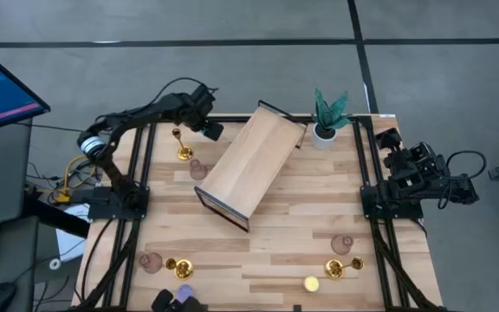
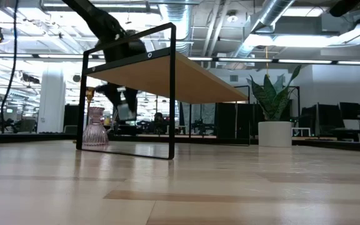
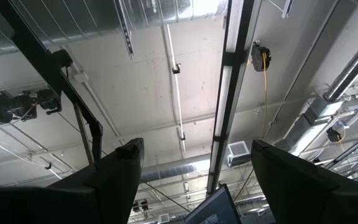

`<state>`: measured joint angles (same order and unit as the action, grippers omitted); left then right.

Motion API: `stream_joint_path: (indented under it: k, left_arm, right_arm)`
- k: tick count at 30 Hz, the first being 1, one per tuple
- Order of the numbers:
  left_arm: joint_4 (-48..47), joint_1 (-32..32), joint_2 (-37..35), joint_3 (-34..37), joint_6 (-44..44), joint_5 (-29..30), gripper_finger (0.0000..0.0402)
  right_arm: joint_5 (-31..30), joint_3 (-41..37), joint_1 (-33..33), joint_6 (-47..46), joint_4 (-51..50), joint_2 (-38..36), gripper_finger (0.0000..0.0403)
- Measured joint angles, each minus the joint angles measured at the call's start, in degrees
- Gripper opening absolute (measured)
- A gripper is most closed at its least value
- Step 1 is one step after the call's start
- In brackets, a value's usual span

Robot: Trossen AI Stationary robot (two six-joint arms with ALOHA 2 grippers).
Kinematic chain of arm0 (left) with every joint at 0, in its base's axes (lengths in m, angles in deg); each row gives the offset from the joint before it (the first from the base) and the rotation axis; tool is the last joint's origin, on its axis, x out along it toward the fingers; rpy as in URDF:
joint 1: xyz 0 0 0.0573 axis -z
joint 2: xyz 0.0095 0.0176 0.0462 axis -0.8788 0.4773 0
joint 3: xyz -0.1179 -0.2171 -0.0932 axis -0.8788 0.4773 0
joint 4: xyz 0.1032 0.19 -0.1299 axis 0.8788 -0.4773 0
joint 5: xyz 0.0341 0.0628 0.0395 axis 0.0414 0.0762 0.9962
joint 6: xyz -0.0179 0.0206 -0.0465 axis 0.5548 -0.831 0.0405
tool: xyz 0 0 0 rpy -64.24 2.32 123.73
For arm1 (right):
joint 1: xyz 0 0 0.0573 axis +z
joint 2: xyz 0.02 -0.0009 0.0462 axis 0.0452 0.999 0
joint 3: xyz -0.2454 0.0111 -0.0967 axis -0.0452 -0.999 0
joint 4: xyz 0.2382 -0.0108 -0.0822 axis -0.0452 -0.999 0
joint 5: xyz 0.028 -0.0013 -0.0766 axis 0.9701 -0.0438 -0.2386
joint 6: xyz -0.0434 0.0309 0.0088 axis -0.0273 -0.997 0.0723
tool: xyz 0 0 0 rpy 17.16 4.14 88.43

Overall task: Pick & Place candle stick holders
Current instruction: Put the blue candle on the shelf

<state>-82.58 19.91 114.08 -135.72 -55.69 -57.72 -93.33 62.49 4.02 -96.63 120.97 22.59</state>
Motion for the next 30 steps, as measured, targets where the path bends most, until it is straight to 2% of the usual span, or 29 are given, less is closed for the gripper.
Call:
stream_joint_path:
  k: [8, 16, 24, 30]
  left_arm:
    - [0.08, 1.48, -9.76, 0.00, 3.02, -0.17, 0.0229]
    - [4.71, 6.69, -15.76, -0.02, 8.58, -4.72, 0.0229]
    - [11.68, 16.67, -17.23, -0.02, 14.28, -4.76, 0.0229]
    - [14.69, 23.72, -15.37, -0.81, 16.30, -4.71, 0.0229]
  right_arm:
    - [0.02, 0.00, 0.00, -0.01, 0.01, 0.00, 0.0286]
    - [0.02, 0.00, 0.02, -0.04, 0.02, 0.00, 0.0286]
    - [0.02, 0.00, 0.04, -0.09, 0.00, 0.00, 0.0286]
    - [0.02, 0.00, 0.04, -0.17, 0.01, 0.00, 0.0286]
